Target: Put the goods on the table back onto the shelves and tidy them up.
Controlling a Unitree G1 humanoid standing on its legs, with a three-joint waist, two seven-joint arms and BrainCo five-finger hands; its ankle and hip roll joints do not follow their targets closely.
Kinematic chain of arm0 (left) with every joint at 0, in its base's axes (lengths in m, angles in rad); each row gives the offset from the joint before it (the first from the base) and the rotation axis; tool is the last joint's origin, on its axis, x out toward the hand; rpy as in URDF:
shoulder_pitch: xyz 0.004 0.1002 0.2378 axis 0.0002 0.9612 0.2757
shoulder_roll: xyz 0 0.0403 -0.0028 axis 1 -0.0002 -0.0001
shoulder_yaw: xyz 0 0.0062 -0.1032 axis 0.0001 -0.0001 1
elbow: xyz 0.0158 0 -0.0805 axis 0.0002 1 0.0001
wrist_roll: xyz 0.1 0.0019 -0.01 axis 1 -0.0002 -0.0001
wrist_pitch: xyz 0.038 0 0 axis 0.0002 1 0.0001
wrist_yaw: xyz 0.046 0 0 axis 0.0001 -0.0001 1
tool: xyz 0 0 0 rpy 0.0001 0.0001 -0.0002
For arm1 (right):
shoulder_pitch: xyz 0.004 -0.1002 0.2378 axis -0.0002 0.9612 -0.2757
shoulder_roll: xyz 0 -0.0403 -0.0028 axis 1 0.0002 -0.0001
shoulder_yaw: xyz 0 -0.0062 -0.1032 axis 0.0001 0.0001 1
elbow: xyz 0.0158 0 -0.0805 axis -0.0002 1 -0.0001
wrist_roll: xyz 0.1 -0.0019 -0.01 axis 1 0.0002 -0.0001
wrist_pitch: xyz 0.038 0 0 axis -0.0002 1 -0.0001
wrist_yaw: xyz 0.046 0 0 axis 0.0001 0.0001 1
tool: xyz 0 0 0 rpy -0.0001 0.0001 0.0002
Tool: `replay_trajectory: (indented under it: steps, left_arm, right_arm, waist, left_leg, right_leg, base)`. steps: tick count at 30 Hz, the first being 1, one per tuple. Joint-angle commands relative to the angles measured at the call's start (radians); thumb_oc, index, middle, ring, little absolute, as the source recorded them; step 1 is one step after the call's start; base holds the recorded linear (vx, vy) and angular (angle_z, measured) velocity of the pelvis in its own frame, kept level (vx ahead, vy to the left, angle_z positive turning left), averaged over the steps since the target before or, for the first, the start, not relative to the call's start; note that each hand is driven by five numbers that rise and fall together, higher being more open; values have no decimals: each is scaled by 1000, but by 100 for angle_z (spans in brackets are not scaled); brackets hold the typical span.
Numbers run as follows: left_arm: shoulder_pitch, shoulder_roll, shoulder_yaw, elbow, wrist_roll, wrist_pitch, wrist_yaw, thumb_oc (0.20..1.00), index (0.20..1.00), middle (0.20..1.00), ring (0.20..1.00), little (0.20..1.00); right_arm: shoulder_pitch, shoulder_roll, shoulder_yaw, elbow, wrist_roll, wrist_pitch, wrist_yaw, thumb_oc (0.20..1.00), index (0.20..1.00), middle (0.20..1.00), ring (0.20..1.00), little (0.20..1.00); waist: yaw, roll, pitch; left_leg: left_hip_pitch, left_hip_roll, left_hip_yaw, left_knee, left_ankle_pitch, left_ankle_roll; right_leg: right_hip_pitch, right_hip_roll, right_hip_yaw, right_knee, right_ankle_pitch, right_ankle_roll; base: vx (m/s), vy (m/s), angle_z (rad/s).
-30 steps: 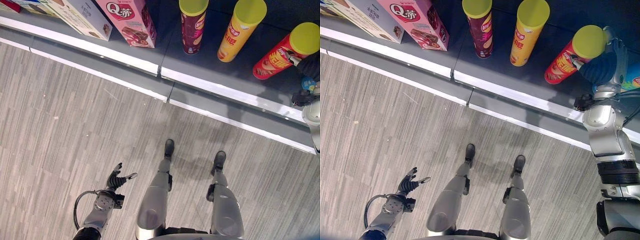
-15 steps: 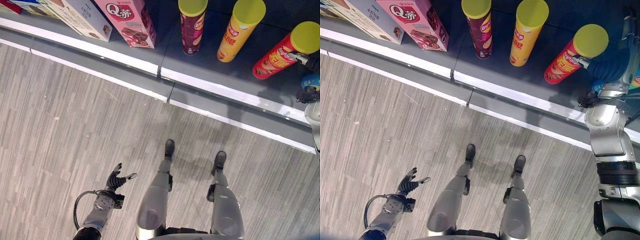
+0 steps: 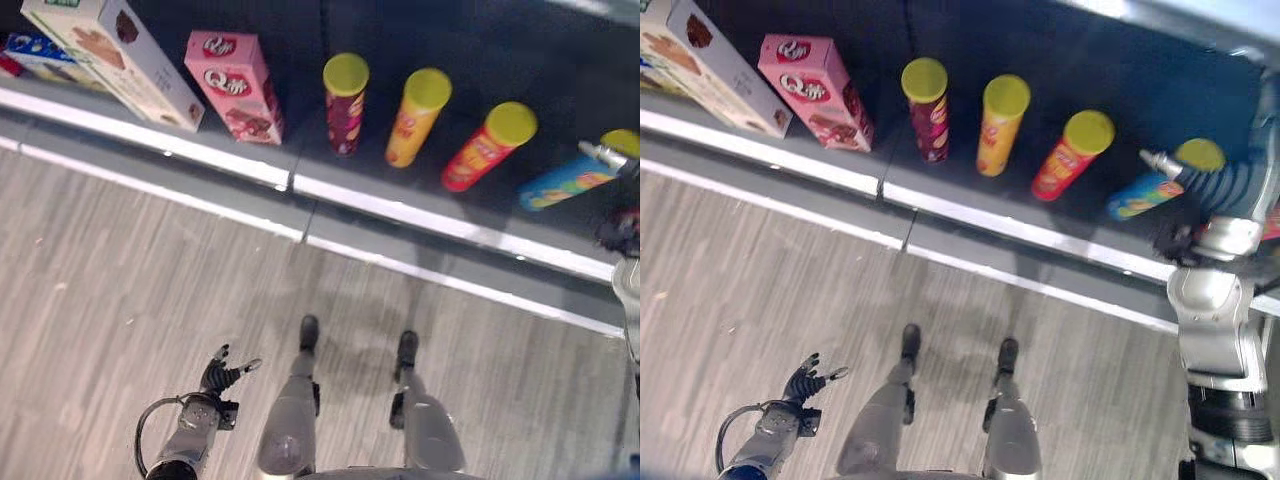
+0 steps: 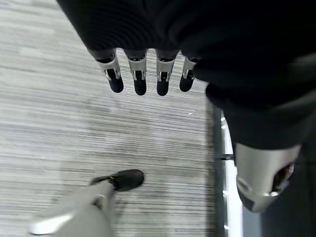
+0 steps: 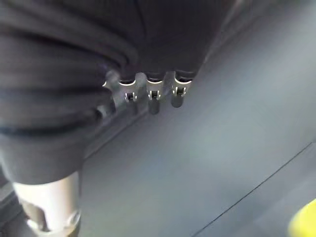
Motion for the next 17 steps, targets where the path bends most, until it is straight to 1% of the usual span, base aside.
replay_trajectory:
  steps: [1,2,3,4,5,7,8,9,10,11,12,13,15,16,17]
  left_arm:
    - [46,0,27,74,46,-2,-7,1000,1000,1000,1000,1000]
    - [47,1,27,74,47,-2,-7,1000,1000,1000,1000,1000]
    - [46,-3,48,102,48,-1,-20,1000,1000,1000,1000,1000]
    - [47,-3,48,103,48,-1,-20,1000,1000,1000,1000,1000]
    - [46,-5,54,112,48,-1,-30,1000,1000,1000,1000,1000]
    - [37,0,72,131,56,-3,-51,1000,1000,1000,1000,1000]
    - [34,6,76,133,63,-10,-76,1000,1000,1000,1000,1000]
    - [26,9,76,132,69,-14,-93,1000,1000,1000,1000,1000]
    - [27,9,76,132,69,-15,-93,1000,1000,1000,1000,1000]
    - [26,7,64,124,53,-24,-111,1000,1000,1000,1000,1000]
    - [24,5,56,125,48,-25,-120,1000,1000,1000,1000,1000]
    - [24,6,57,125,47,-25,-120,1000,1000,1000,1000,1000]
    - [20,2,49,140,35,-22,-130,1000,1000,1000,1000,1000]
    - [19,-1,42,148,20,-21,-143,1000,1000,1000,1000,1000]
    - [21,-5,36,157,12,-20,-149,1000,1000,1000,1000,1000]
  right_arm:
    - [83,22,-28,-71,256,-112,145,1000,1000,1000,1000,1000]
    - [85,23,-29,-72,259,-112,148,1000,1000,1000,1000,1000]
    - [133,62,10,-46,452,-129,278,1000,1000,1000,1000,1000]
    - [135,62,9,-45,456,-130,282,1000,1000,1000,1000,1000]
    - [153,65,38,-13,556,-124,349,1000,1000,1000,1000,1000]
    - [211,45,94,57,687,-85,482,1000,1000,1000,1000,1000]
    - [268,14,144,137,801,-20,615,1000,1000,1000,1000,1000]
    - [300,-10,178,190,808,10,658,1000,1000,1000,1000,1000]
    - [299,-11,179,192,808,9,659,1000,1000,1000,1000,1000]
    - [315,-1,211,330,887,53,722,1000,1000,1000,1000,1000]
    - [318,28,225,435,917,79,728,1000,1000,1000,1000,1000]
    - [316,28,226,438,917,78,729,1000,1000,1000,1000,1000]
    - [310,62,248,600,903,100,730,1000,1000,1000,1000,1000]
    - [308,99,261,750,866,112,709,1000,1000,1000,1000,1000]
    - [302,121,271,820,834,117,696,1000,1000,1000,1000,1000]
  waist:
    - [-23,16,-117]
    - [-21,14,-117]
    - [-38,5,-136]
    - [-36,4,-136]
    - [-39,0,-144]
    - [-45,-7,-159]
    - [-48,-12,-177]
    - [-50,-14,-185]
    - [-51,-14,-185]
    - [-53,-15,-194]
    - [-54,-15,-200]
    - [-54,-15,-199]
    - [-57,-15,-206]
    - [-58,-13,-215]
    - [-57,-12,-218]
  left_leg:
    - [80,73,80,70,-149,-41]
    - [82,73,82,69,-149,-41]
    - [106,78,102,77,-157,-40]
    - [109,78,104,77,-158,-40]
    - [123,81,114,78,-161,-39]
    - [152,86,133,75,-162,-42]
    - [171,89,145,71,-163,-47]
    - [180,91,151,69,-164,-51]
    - [181,91,151,68,-164,-52]
    - [193,90,154,67,-167,-53]
    - [198,90,156,66,-166,-54]
    - [200,90,156,67,-167,-54]
    - [207,90,156,67,-170,-56]
    - [215,88,155,65,-171,-57]
    - [218,89,156,66,-171,-56]
  right_leg:
    - [40,-14,41,35,-78,99]
    - [42,-14,42,35,-79,99]
    - [54,-15,54,40,-80,99]
    - [55,-15,56,40,-80,99]
    - [61,-15,62,41,-79,100]
    - [75,-18,70,42,-75,100]
    - [84,-22,73,43,-73,100]
    - [91,-23,73,42,-73,100]
    - [92,-23,73,42,-73,100]
    - [100,-28,74,44,-73,100]
    - [105,-30,71,45,-75,100]
    - [106,-29,71,45,-75,100]
    - [113,-32,72,49,-77,100]
    - [120,-35,69,51,-78,100]
    - [123,-36,68,53,-80,100]
  base:
    - [76,56,-26]
    - [70,79,-32]
    - [27,43,-35]
    - [35,59,-35]
    - [16,22,-27]
    - [25,35,-40]
    - [31,28,-41]
    - [28,9,-26]
    - [22,11,-16]
    - [26,6,-12]
    - [0,0,0]
    - [0,0,0]
    - [22,-6,0]
    - [52,-16,2]
    - [66,-19,1]
